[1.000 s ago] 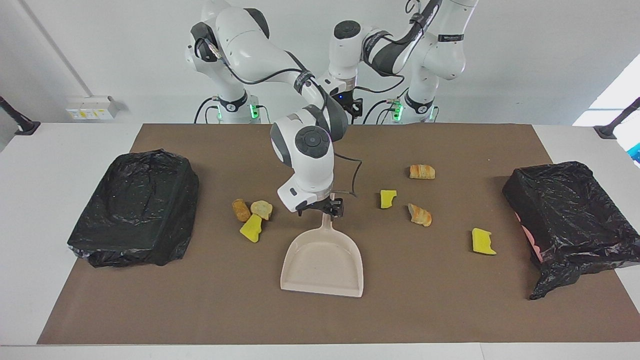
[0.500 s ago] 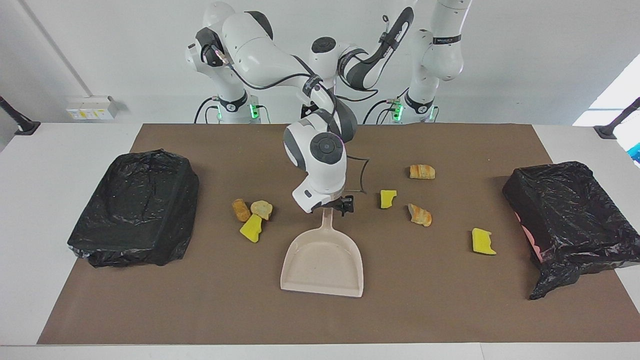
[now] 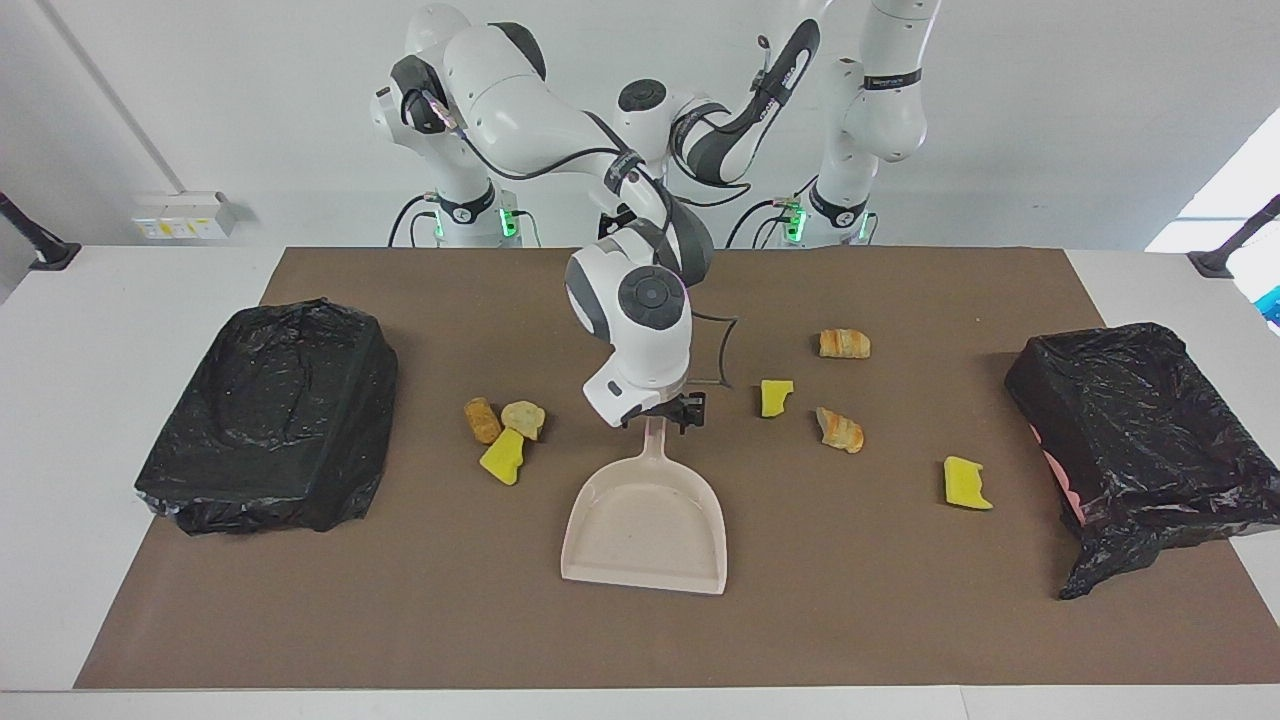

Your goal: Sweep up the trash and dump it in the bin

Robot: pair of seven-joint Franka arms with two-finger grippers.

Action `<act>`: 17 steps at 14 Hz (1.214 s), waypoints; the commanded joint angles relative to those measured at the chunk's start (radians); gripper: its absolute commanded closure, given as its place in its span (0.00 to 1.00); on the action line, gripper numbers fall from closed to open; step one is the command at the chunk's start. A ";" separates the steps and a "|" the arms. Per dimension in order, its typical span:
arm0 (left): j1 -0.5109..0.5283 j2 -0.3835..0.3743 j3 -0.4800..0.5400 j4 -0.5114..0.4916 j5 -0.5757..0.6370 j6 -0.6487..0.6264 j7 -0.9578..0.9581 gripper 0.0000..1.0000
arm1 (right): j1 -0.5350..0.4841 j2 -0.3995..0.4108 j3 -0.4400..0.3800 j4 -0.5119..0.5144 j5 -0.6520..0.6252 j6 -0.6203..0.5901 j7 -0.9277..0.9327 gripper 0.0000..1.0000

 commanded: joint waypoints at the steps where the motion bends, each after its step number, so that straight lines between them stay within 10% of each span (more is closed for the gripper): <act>1: -0.001 -0.021 0.003 0.002 -0.006 -0.042 -0.011 0.65 | -0.019 0.011 0.008 0.023 0.030 -0.008 -0.036 1.00; 4: 0.007 -0.039 0.008 0.013 -0.006 -0.127 -0.011 1.00 | -0.040 0.009 0.008 0.023 0.124 0.044 -0.147 1.00; 9: 0.126 -0.137 0.008 0.059 0.055 -0.355 0.006 1.00 | -0.068 -0.025 0.007 0.018 0.038 0.035 -0.368 1.00; 17: 0.678 -0.162 0.008 0.090 0.092 -0.372 0.499 1.00 | -0.088 -0.279 0.004 -0.198 0.004 -0.073 -0.731 1.00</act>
